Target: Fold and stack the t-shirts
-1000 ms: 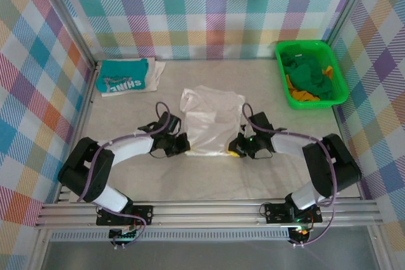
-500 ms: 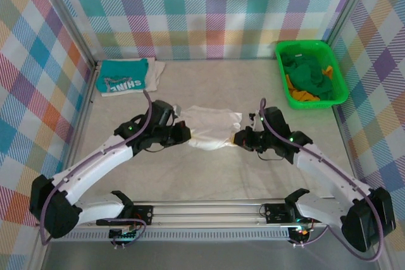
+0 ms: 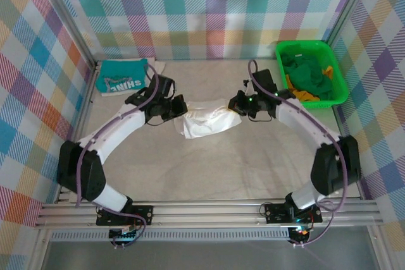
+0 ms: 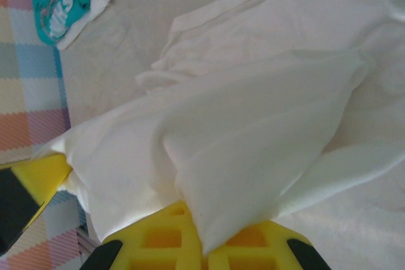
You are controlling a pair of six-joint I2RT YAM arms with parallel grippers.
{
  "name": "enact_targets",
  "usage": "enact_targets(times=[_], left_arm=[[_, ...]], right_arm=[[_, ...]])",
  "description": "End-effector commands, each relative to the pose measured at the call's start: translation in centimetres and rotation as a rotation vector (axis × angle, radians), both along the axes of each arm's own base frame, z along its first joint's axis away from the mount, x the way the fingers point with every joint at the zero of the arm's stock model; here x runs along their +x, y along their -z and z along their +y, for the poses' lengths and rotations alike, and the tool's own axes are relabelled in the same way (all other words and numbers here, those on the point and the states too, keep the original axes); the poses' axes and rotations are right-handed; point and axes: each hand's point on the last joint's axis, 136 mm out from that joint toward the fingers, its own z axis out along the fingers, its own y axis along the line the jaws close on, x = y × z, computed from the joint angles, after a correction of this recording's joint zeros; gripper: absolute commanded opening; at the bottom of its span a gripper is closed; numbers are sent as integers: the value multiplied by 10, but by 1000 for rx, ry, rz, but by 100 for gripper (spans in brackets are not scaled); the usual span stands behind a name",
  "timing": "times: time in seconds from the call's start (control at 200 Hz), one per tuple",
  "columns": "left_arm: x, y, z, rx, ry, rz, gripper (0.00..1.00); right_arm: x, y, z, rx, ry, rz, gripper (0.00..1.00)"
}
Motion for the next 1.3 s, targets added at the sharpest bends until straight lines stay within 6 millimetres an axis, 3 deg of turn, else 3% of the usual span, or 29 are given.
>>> enact_targets(times=[0.0, 0.14, 0.275, 0.305, 0.34, 0.4, 0.45, 0.53, 0.62, 0.73, 0.765, 0.83, 0.895, 1.035, 1.15, 1.295], left_arm=[[26, 17, 26, 85, -26, 10, 0], [55, 39, 33, 103, -32, 45, 0], [90, 47, 38, 126, -34, 47, 0], [98, 47, 38, 132, -28, 47, 0], [109, 49, 39, 142, -28, 44, 0], [129, 52, 45, 171, -54, 59, 24], [144, 53, 48, 188, -69, 69, 42], [157, 45, 54, 213, -128, 56, 48], [151, 15, 45, 168, -166, -33, 49], [119, -15, 33, 192, -195, -164, 49], [107, -18, 24, 180, -179, -196, 46], [90, -15, 1, 133, -122, -239, 39], [86, -8, -24, 63, -50, -259, 30], [111, 21, -41, 51, -9, -238, 23], [137, 53, -36, 95, -43, -206, 22], [159, 105, -18, 139, -108, -158, 24]], right_arm=[[26, 17, -9, -25, 30, 52, 0], [60, 29, 4, -8, 20, 85, 1], [90, 39, 9, 1, 39, 117, 5], [99, 39, 8, 4, 52, 117, 8], [109, 40, 9, 12, 61, 115, 18], [129, 42, 13, 38, 71, 112, 38], [144, 42, 17, 69, 70, 119, 43], [160, 36, 18, 82, 71, 109, 42], [158, 5, 24, 120, 17, 19, 42], [127, -22, 29, 133, -52, -109, 41], [115, -31, 29, 143, -62, -153, 36], [95, -29, 30, 169, -68, -183, 20], [83, -22, 40, 212, -91, -174, 5], [94, -8, 65, 252, -159, -156, 0], [118, 22, 74, 245, -146, -122, 0], [138, 91, 73, 197, -86, -33, 0]])
